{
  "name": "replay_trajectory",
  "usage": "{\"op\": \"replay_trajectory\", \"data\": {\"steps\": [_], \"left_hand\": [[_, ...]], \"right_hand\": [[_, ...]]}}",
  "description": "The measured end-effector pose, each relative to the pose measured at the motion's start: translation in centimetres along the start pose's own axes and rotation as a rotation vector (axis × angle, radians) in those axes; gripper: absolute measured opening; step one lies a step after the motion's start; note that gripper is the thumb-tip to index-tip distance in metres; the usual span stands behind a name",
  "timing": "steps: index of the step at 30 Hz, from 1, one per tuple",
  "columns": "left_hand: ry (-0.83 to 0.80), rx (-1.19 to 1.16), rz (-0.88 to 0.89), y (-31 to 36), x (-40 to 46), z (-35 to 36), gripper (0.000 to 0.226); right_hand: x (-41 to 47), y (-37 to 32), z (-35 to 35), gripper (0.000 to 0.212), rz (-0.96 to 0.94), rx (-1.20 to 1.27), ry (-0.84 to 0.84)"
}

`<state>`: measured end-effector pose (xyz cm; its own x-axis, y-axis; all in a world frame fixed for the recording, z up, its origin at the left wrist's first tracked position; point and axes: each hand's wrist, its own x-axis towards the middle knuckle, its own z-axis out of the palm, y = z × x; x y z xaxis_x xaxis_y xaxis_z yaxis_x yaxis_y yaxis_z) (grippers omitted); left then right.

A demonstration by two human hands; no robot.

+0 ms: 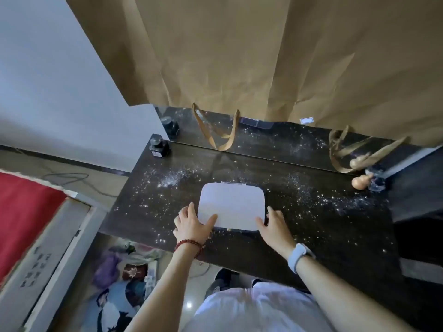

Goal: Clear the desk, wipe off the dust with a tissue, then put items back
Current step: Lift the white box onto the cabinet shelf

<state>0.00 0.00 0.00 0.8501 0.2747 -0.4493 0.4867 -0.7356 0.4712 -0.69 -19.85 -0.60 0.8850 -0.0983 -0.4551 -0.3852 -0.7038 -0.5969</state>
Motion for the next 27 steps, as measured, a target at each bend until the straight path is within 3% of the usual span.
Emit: {"op": "replay_trajectory", "data": {"steps": [4,10,14,18,27], "left_hand": [[-0.111,0.003,0.053,-0.7,3.0,0.1,0.069],[-0.148,-0.108,0.160,0.3,3.8,-0.1,0.060],[-0.176,-0.154,0.333,4.3,2.5,0.0,0.063],[-0.297,-0.136,0.521,9.6,0.1,2.5,0.058],[-0.528,0.017,0.825,18.9,-11.3,12.6,0.064]], "right_hand": [[0.4,-1.2,1.7,0.034,0.104,0.095,0.094],[-1.0,-2.0,2.6,0.034,0.194,0.213,0.242],[-3.4,-0.8,0.4,0.036,0.195,0.271,0.432],[-6.4,1.9,-2.8,0.042,0.287,0.332,0.670],[-16.2,13.3,-8.2,0.041,0.479,0.500,1.029]]}}
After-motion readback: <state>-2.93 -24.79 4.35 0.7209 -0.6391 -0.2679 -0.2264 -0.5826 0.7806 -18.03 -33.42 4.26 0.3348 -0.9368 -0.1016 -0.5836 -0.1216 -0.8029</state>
